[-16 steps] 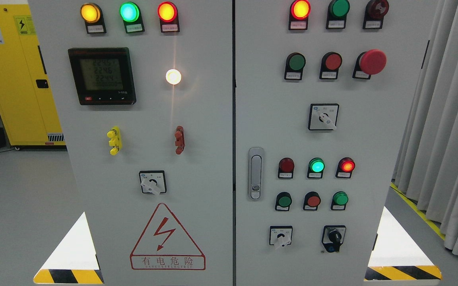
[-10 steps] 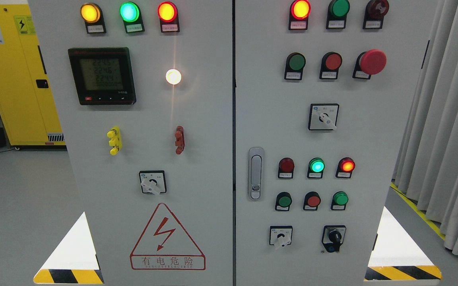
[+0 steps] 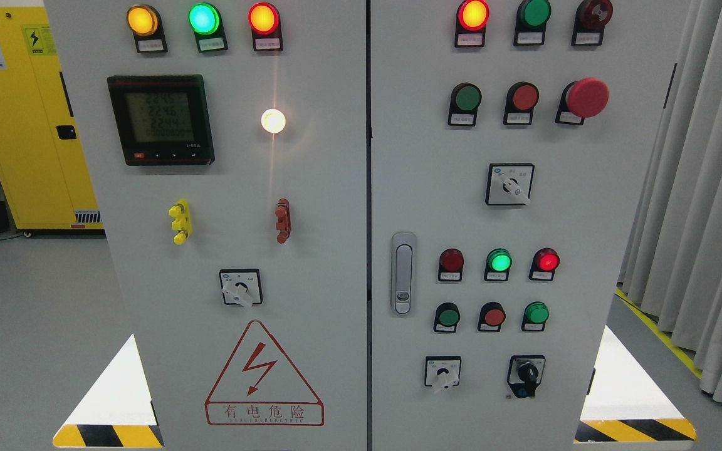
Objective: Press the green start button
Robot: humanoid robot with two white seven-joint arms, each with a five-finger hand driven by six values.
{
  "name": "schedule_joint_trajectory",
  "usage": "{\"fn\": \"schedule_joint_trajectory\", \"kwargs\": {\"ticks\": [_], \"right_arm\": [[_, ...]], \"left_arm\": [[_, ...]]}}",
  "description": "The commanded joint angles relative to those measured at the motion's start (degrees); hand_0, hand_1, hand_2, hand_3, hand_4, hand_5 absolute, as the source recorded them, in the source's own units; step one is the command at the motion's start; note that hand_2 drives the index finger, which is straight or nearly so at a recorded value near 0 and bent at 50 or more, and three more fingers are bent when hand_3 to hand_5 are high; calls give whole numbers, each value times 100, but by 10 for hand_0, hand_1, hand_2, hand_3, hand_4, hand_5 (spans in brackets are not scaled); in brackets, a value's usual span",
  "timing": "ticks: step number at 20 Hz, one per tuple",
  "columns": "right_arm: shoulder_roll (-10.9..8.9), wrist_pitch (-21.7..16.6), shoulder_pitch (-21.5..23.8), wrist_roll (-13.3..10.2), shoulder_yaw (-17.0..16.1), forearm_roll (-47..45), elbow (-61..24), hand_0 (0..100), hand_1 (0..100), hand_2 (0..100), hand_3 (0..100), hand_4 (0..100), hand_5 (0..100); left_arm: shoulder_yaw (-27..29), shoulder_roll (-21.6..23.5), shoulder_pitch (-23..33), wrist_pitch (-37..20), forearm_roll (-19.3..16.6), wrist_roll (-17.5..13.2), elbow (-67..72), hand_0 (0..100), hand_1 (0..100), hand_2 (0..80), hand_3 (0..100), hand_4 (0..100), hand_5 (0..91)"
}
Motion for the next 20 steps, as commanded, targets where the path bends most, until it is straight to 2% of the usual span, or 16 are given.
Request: {"fn": "schedule_joint_trajectory", "kwargs": {"ticks": [1,5,7,8,11,13,14,15,16,20], "right_arm": [[129,-123,652,-47,97,89,-2670,312,439,0,0,0,0],[111,-202,1171,-100,264,98,-4446,301,450,0,0,6,0],[111,-517,1295,-100,273,221,-5080,296,455,0,0,40,0],[111,-719,1304,-100,273,387,-5318,289,461,0,67,112,0],[120,-1378,1313,-187,291,1089,-5933,281,469,0,125,162,0],[129,-1652,1339,-310,335,1512,-6477,280,471,0,139,176,0],[138,-1696,1374,-328,344,1609,-6759,274,476,0,188,230,51],[129,-1705,1444,-328,352,1654,-7101,272,478,0,202,243,63],[138,-1706,1462,-320,353,1689,-7418,269,483,0,261,305,129],[147,-1714,1471,-302,397,1908,-8552,272,491,0,333,365,203]], "left_arm": [[0,-7,-176,-2,0,-4,-158,120,556,0,0,0,0],[0,-24,-176,-2,9,-4,-158,120,556,0,0,0,0],[0,-42,-176,7,9,-4,-158,120,556,0,0,0,0],[0,-42,-176,-2,9,-4,-158,120,556,0,0,0,0],[0,-51,-176,-2,9,-4,-158,120,556,0,0,0,0],[0,-51,-176,7,9,-4,-158,120,556,0,0,0,0],[0,-51,-176,-2,9,-4,-158,120,556,0,0,0,0],[0,-51,-176,-2,9,-4,-158,120,556,0,0,0,0],[9,-59,-176,-2,9,-4,-158,120,556,0,0,0,0],[9,-68,-176,-2,9,-4,-158,120,556,0,0,0,0]]}}
